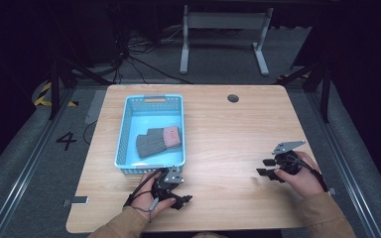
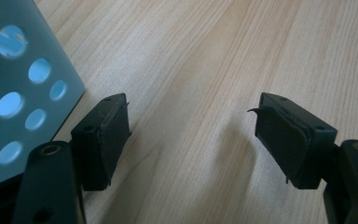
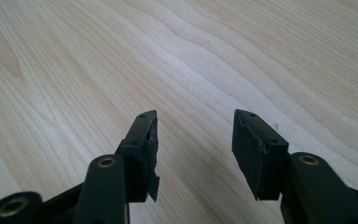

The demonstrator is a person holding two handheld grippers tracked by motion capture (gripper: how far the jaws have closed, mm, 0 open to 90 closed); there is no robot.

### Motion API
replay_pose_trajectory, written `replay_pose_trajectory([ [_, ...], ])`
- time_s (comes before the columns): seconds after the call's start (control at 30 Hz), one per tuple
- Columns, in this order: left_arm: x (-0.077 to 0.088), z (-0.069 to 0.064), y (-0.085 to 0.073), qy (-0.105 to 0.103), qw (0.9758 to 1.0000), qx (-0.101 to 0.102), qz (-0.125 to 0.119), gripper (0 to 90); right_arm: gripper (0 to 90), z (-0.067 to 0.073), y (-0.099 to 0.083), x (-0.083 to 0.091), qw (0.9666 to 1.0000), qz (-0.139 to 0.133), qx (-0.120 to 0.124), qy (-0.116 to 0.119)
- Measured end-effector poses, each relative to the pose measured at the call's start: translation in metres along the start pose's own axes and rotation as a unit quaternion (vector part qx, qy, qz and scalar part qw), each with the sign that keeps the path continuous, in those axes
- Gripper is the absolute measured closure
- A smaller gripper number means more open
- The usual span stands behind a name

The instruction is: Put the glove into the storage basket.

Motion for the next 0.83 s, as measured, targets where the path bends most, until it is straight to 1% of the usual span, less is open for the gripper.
replay_pose_trajectory([
  [0.07, 0.0002, 0.0002, 0.0001, 0.001, 1.0, 0.0, 0.0, 26.7, 51.3, 0.0007, -0.0005, -0.0021, 1.0, 0.001, 0.0, -0.003],
  [0.33, 0.0002, -0.0001, 0.0006, -0.001, 1.0, -0.004, 0.002, 26.5, 50.7, 0.0014, -0.0015, -0.005, 1.0, 0.006, 0.002, 0.001],
  [0.4, 0.0017, 0.0, 0.0004, -0.002, 1.0, 0.003, 0.003, 26.5, 50.7, 0.0017, -0.0014, -0.0054, 1.0, 0.007, 0.002, 0.002],
  [0.47, 0.002, 0.0004, 0.0005, -0.003, 1.0, 0.003, 0.002, 26.7, 50.6, 0.0018, -0.0013, -0.0054, 1.0, 0.007, 0.003, 0.002],
  [0.53, 0.0034, 0.001, 0.0004, -0.006, 1.0, 0.007, 0.004, 27.0, 50.7, 0.002, -0.0011, -0.0054, 1.0, 0.008, 0.004, 0.003],
  [0.6, 0.0057, 0.0013, 0.0007, -0.014, 0.9997, 0.016, 0.01, 28.1, 50.7, 0.0023, -0.0009, -0.0058, 1.0, 0.008, 0.003, 0.003],
  [0.67, 0.0071, 0.0019, 0.0007, -0.016, 0.9995, 0.021, 0.016, 28.6, 50.6, 0.0024, -0.0006, -0.0059, 1.0, 0.009, 0.003, 0.003],
  [0.7, 0.0071, 0.0019, 0.0007, -0.016, 0.9995, 0.021, 0.016, 28.6, 50.6, 0.0024, -0.0006, -0.0059, 1.0, 0.009, 0.003, 0.003],
  [0.73, 0.0081, 0.0025, 0.0, -0.011, 0.9994, 0.027, 0.017, 28.2, 50.6, 0.0025, 0.0, -0.0062, 1.0, 0.008, 0.004, 0.003],
  [0.83, 0.0089, 0.0029, -0.0007, -0.011, 0.9994, 0.028, 0.02, 27.9, 50.5, 0.0024, 0.0006, -0.0066, 1.0, 0.008, 0.004, 0.004],
])
Point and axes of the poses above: each handheld gripper's, and its own axes: x roughly backward along the jaws, y roughly out of its top, z roughly to its left, the point moved 1 cm from there along -x, roughly forward along the jaws, and after that the axes turned 11 degrees about -x, right-handed, at the moved point
